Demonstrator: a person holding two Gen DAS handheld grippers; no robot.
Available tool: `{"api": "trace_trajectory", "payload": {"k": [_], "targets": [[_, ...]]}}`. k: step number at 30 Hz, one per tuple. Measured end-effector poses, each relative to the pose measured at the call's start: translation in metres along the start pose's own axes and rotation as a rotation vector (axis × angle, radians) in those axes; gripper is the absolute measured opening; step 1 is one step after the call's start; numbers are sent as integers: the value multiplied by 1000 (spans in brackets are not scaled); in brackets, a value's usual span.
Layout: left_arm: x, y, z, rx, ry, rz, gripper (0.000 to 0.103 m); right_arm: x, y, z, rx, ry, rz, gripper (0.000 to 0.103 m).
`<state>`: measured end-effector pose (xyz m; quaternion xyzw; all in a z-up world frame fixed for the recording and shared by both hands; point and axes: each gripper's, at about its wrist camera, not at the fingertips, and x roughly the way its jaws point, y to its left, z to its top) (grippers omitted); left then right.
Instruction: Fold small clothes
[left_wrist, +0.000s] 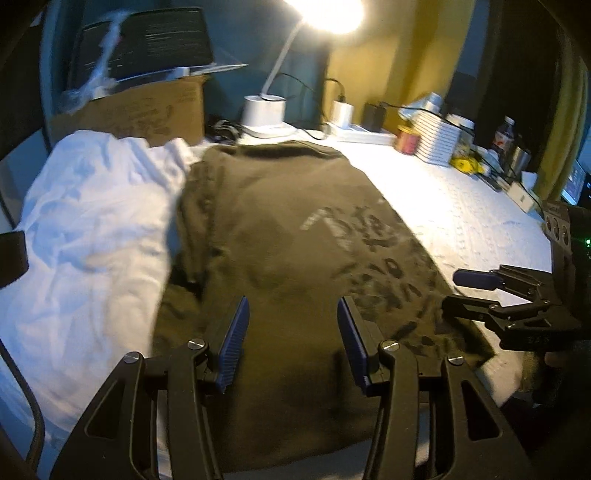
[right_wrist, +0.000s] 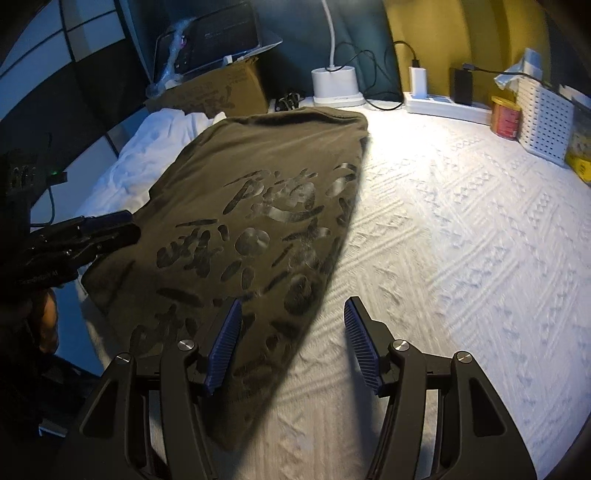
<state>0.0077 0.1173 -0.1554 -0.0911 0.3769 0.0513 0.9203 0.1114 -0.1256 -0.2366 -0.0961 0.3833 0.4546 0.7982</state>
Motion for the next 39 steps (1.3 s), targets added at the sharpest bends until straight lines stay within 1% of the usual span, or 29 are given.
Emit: {"api": "trace_trajectory", "payload": {"k": [3, 7, 10, 11, 12, 13, 14, 15, 18, 24, 27, 31, 34, 39], "targets": [[2, -17, 0, 30, 6, -8, 49, -10, -7, -6, 17, -15, 1, 61], [5, -35, 1, 49, -3, -45, 49, -25, -18, -16, 30, -32, -29, 61], [7, -51, -1, 55, -19, -39, 49, -37, -28, -26, 49, -37, -56, 61], [8, -57, -1, 55, -25, -37, 52, -40, -31, -29, 55, -39, -64, 61], [9, -61, -2, 57, -27, -41, 59, -45, -36, -32, 64, -43, -73, 61], [10, -67, -2, 61, -31, -50, 77, -47, -38, -33, 70, -45, -79, 61], [10, -73, -1, 64, -43, -57, 89, -53, -43, -37, 80, -52, -91, 61], [9, -79, -1, 68, -55, -63, 91, -55, -45, -38, 85, -56, -98, 61], [9, -94, 1, 96, -60, -90, 91, -67, -55, -43, 110, -69, -129, 61], [10, -122, 7, 137, -75, -106, 92, -89, -76, -52, 159, -95, -182, 61], [10, -129, 11, 132, -81, -103, 92, -99, -87, -55, 178, -109, -205, 61], [7, -140, 16, 157, -89, -82, 93, -113, -97, -56, 191, -132, -237, 61], [3, -144, 20, 159, -95, -102, 93, -125, -104, -55, 201, -152, -262, 62], [-8, -153, 30, 178, -145, -114, 93, -142, -112, -52, 211, -182, -301, 62]]}}
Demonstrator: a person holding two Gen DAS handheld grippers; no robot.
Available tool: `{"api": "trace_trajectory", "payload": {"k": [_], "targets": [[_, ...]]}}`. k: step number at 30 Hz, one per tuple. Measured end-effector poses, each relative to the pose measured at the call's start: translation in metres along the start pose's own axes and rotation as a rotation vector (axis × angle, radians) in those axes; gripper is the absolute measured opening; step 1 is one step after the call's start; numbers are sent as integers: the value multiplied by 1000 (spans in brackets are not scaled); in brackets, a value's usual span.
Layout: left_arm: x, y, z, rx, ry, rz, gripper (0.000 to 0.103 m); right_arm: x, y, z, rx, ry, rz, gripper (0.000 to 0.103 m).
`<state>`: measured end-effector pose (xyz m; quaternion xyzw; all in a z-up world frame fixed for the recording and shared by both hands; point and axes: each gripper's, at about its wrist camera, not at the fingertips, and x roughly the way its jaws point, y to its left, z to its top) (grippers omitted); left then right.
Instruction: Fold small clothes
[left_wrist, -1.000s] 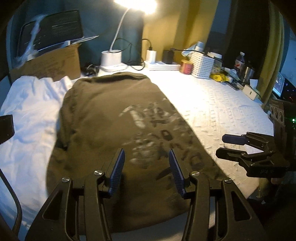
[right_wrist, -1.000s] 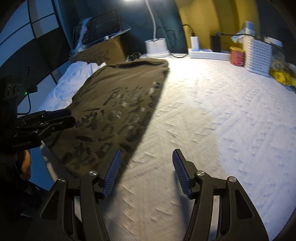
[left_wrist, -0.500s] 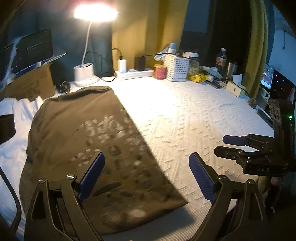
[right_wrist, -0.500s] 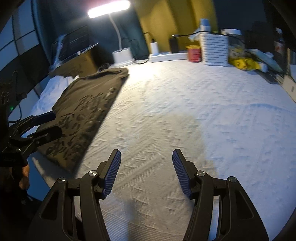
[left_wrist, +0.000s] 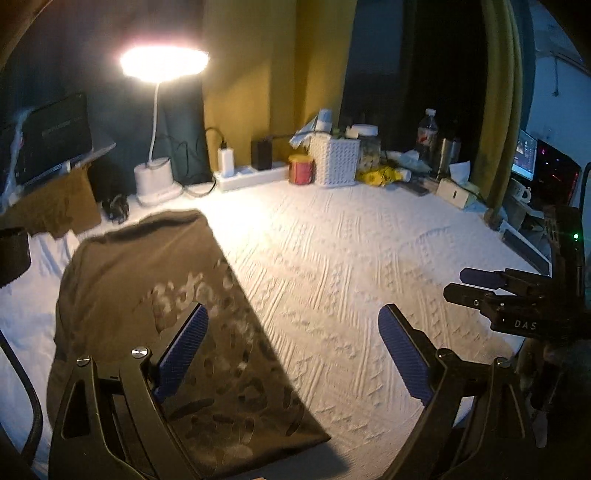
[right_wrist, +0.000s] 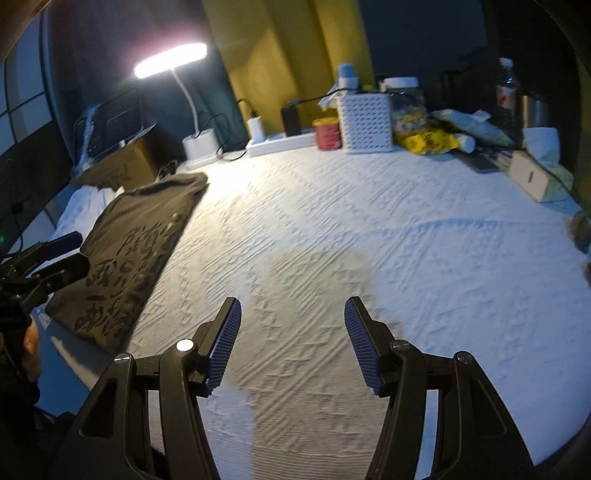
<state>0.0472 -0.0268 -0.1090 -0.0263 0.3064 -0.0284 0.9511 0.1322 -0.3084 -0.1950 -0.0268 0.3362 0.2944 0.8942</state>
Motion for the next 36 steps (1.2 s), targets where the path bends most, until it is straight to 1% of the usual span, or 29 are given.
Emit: {"api": "trace_trajectory", "payload": {"k": [5, 7, 8, 10, 12, 15, 19, 22, 23, 27, 31, 33, 35, 36], "targets": [[-10, -10, 14, 37, -54, -6, 93, -17, -9, 9, -4, -36, -37, 62], [-16, -13, 19, 51, -83, -10, 93, -25, -12, 12, -4, -55, -50, 62], [-20, -15, 21, 59, -112, -9, 93, -29, -14, 14, -6, -64, -56, 62], [-28, -19, 26, 73, -166, 22, 93, -36, -16, 18, -9, -78, -68, 62], [-35, -21, 31, 78, -203, 38, 93, -45, -19, 23, -14, -99, -79, 62], [-42, -22, 38, 74, -238, 44, 93, -57, -19, 29, -26, -129, -93, 62], [-56, -27, 47, 97, -293, 49, 93, -74, -19, 35, -31, -172, -112, 62], [-67, -32, 51, 99, -344, 88, 93, -87, -17, 39, -39, -209, -138, 62], [-70, -32, 53, 96, -353, 88, 93, -93, -15, 41, -45, -228, -154, 62], [-84, -30, 61, 81, -395, 42, 93, -111, -7, 47, -58, -291, -207, 62], [-95, -32, 67, 108, -438, 64, 93, -131, 0, 57, -70, -355, -228, 62], [-100, -31, 70, 112, -455, 68, 94, -140, 3, 60, -69, -389, -219, 62], [-107, -29, 72, 106, -480, 75, 102, -150, 6, 66, -69, -420, -232, 62], [-112, -27, 73, 95, -499, 82, 102, -154, 7, 69, -72, -432, -241, 67]]}}
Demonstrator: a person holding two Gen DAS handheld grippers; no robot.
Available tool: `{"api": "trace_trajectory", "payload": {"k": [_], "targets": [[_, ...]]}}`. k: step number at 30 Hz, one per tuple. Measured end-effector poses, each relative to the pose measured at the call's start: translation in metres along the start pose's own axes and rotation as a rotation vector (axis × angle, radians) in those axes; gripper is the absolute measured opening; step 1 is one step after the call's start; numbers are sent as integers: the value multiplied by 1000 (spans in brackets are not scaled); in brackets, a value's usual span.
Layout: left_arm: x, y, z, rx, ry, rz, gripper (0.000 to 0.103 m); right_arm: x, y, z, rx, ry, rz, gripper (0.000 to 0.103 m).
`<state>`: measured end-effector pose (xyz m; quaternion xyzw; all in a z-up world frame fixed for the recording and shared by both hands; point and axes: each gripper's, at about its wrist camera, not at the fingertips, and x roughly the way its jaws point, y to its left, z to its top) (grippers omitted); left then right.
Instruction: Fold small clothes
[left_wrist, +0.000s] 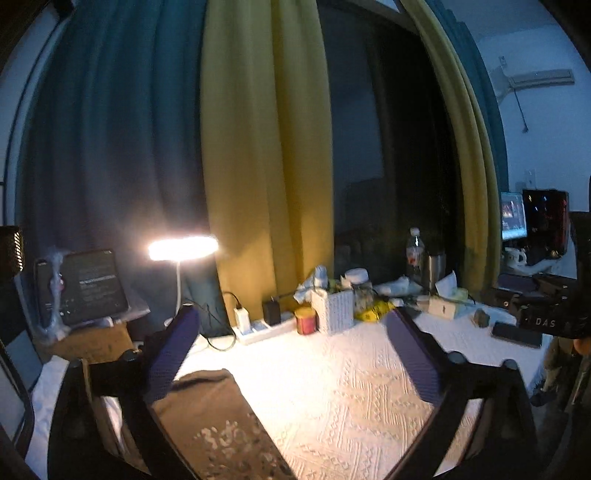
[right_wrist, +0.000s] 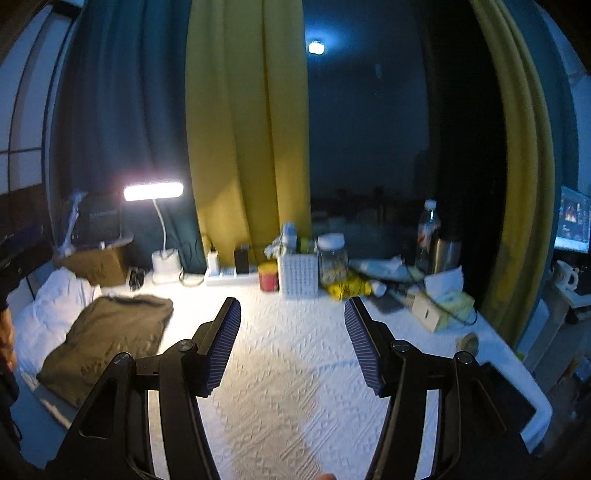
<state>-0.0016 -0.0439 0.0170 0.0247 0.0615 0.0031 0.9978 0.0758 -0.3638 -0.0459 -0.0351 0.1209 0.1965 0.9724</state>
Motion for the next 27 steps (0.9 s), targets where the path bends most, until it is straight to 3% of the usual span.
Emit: {"api": "trace_trajectory", "payload": {"k": [1, 3, 15, 27], "targets": [[-2, 2, 3, -10, -9, 7, 102, -3, 0, 4, -2, -14, -7, 79], [-5, 5, 7, -24, -14, 15, 102, -10, 2, 13, -5, -38, -9, 90], [-22, 32, 27, -35, -6, 120, 102, -44, 25, 59, -62, -150, -42, 90], [-46, 63, 34, -68, -75, 154, 102, -50, 58, 88, -114, -198, 20, 90]]}}
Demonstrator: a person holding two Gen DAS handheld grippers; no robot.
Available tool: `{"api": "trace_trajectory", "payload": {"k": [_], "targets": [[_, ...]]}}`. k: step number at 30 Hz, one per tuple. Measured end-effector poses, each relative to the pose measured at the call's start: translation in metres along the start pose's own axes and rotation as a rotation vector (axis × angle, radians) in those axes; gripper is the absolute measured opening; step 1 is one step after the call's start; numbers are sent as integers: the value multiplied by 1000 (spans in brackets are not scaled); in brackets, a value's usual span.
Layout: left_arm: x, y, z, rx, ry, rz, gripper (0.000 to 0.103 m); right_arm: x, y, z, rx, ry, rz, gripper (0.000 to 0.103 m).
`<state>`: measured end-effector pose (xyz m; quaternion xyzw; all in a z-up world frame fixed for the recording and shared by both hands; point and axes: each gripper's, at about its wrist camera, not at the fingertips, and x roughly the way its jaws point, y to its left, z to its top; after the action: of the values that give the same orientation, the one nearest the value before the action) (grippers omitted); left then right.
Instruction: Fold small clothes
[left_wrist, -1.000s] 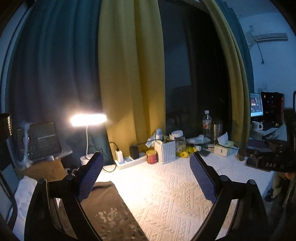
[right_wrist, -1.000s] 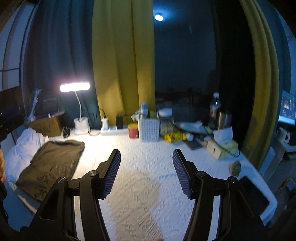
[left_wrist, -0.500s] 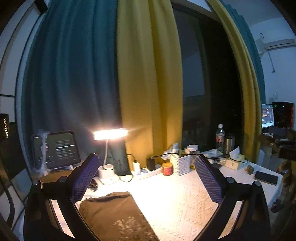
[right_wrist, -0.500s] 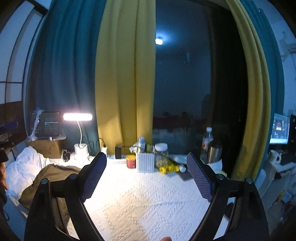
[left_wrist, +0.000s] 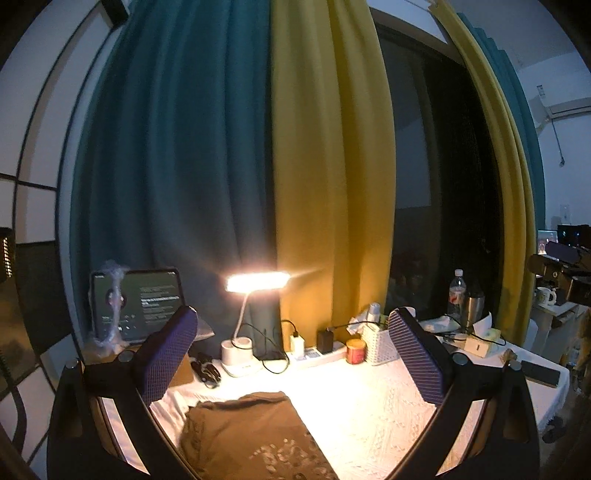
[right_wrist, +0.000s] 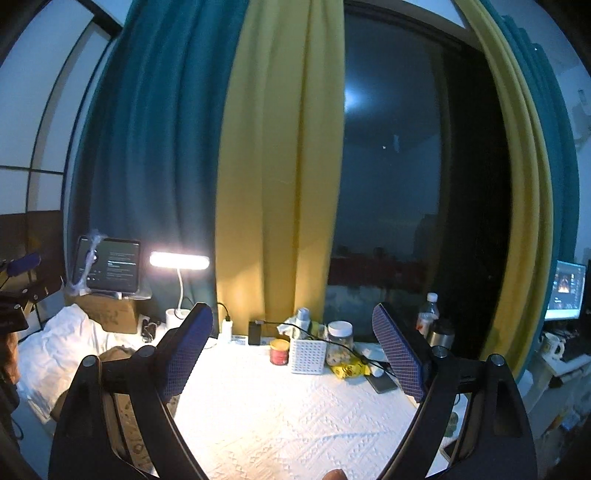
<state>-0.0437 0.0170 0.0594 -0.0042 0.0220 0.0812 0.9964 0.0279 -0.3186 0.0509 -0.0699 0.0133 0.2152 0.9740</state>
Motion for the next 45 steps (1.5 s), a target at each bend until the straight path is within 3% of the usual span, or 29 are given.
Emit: {"api": "trace_trajectory", "payload": {"k": [14, 24, 45], "targets": [[-7, 29, 5, -12, -14, 0, 102, 10, 37, 12, 4, -27, -35, 90], [1, 36, -1, -21, 18, 1, 102, 22, 51, 11, -5, 3, -4, 90], [3, 32, -3, -33, 44, 13, 102, 28, 41, 7, -1, 28, 11, 90]]}}
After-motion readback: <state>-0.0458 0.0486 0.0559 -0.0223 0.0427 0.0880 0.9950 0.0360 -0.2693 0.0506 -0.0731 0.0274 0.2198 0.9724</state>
